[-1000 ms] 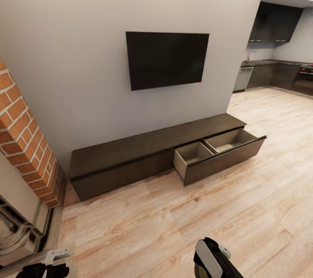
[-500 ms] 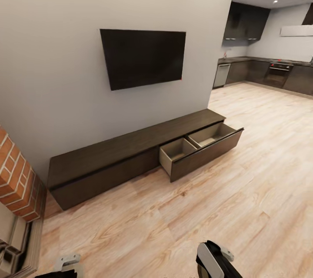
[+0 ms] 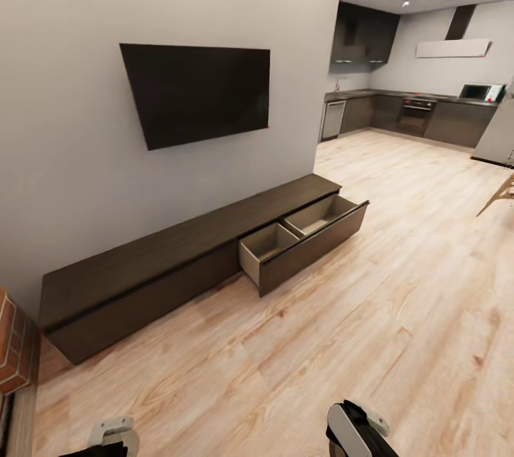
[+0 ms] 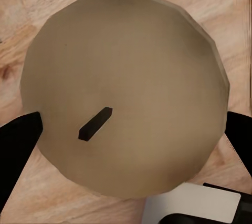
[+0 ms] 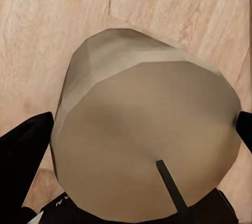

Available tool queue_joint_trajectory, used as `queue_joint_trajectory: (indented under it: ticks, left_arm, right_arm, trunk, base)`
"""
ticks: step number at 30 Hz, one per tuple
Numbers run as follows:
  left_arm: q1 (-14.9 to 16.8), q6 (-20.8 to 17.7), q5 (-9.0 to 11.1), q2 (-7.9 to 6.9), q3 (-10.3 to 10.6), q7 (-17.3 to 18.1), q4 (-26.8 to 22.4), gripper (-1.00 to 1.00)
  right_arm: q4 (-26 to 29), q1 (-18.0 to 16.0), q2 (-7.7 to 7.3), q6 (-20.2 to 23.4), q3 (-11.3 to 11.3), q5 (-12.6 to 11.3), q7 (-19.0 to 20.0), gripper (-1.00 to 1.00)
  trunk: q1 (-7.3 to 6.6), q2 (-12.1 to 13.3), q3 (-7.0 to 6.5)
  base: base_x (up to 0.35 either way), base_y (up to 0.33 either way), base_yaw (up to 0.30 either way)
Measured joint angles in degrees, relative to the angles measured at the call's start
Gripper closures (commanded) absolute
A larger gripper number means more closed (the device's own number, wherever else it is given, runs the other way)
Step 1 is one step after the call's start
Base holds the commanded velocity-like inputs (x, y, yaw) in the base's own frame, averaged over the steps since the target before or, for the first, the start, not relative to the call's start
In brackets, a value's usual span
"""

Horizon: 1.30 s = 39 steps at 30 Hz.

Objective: Place each of the two pumpkins and all three candles from the living room inside a cabinet in the living room (use any cabinet), then make sure every cabinet is closed, and position the cauldron so it is next to a table in the living room.

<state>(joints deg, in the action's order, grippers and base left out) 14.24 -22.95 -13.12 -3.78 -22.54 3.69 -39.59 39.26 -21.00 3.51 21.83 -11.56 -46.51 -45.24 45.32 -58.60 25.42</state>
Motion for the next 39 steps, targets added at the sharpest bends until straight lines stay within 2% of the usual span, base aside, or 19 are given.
queue_joint_trajectory:
  ticks: [12, 19, 32, 39]
  left_arm:
    - [0.00, 0.55, -0.05, 0.00, -0.03, 0.16, 0.05, 1.00]
    - [0.00, 0.53, -0.04, 0.00, 0.01, 0.22, 0.05, 1.00]
    - [0.00, 0.58, -0.05, 0.00, 0.04, 0.32, 0.05, 1.00]
    - [0.00, 0.54, -0.06, 0.00, 0.04, 0.30, 0.05, 1.00]
  right_arm:
    - [-0.23, 0.00, -0.08, -0.04, 0.58, -0.69, 0.08, 1.00]
    - [-0.38, 0.00, -0.08, -0.05, 0.66, -0.65, 2.52, 1.00]
    - [-0.97, 0.00, -0.13, -1.24, 0.67, -0.62, 3.01, 1.00]
    - [-2.82, 0.00, -0.16, -1.50, 0.83, -0.61, 6.53, 1.00]
  trunk:
    - [0.00, 0.00, 0.00]
    - [0.00, 0.00, 0.00]
    - [0.00, 0.00, 0.00]
    - [0.00, 0.00, 0.00]
  base:
    - [0.000, 0.000, -0.264]
    - [0.000, 0.000, -0.266]
    - [0.000, 0.000, -0.259]
    - [0.000, 0.000, -0.273]
